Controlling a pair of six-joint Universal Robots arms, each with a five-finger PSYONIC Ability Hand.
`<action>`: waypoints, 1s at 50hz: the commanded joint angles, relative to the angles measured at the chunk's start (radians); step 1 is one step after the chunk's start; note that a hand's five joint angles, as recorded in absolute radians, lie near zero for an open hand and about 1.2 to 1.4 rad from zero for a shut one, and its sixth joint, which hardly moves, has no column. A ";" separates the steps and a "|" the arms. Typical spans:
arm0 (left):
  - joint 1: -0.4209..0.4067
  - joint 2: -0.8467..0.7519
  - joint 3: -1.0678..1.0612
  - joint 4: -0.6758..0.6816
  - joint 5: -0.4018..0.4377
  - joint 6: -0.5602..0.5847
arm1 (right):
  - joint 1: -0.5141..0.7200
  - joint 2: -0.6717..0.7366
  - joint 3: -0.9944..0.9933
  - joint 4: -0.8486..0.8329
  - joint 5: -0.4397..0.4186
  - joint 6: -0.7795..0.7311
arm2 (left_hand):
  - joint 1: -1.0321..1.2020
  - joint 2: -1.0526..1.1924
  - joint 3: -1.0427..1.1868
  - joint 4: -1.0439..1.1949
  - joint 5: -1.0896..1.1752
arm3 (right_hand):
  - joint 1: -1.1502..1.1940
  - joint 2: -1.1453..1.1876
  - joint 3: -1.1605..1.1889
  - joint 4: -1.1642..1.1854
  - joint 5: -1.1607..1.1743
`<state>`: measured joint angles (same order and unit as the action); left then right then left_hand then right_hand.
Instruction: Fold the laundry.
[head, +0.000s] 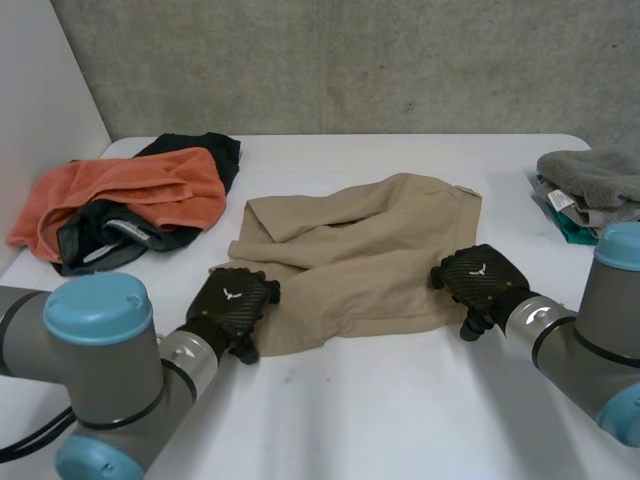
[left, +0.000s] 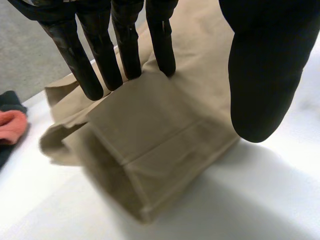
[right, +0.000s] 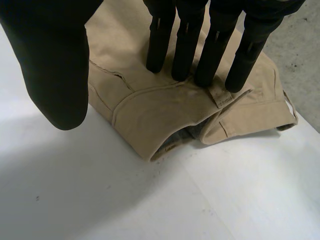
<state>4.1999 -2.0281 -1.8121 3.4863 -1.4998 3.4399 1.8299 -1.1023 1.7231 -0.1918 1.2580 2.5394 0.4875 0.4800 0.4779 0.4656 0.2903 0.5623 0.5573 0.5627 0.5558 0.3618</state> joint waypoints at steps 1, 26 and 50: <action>0.037 -0.076 0.059 0.026 -0.048 0.168 | 0.015 0.070 -0.043 -0.035 0.035 -0.005 | 0.265 0.273 0.275 0.287 0.288 | 0.107 0.112 0.106 0.113 0.133; 0.040 0.462 0.142 -0.139 -0.042 0.028 | 0.000 -0.351 -0.195 0.110 0.098 -0.001 | 0.909 0.916 0.918 0.931 0.931 | 0.834 0.839 0.834 0.840 0.860; 0.058 0.018 0.607 -0.352 0.047 -0.035 | 0.015 -0.056 -0.542 0.344 0.204 0.002 | 0.909 0.916 0.918 0.931 0.931 | 0.834 0.839 0.834 0.840 0.860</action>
<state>4.2486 -1.7383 -1.4007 3.1164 -1.4554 3.3895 1.8367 -1.3537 1.2456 0.2326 1.3753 2.5383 0.8194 1.1942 1.1932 1.1989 1.0144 1.1011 1.1770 1.1874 1.1982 1.0200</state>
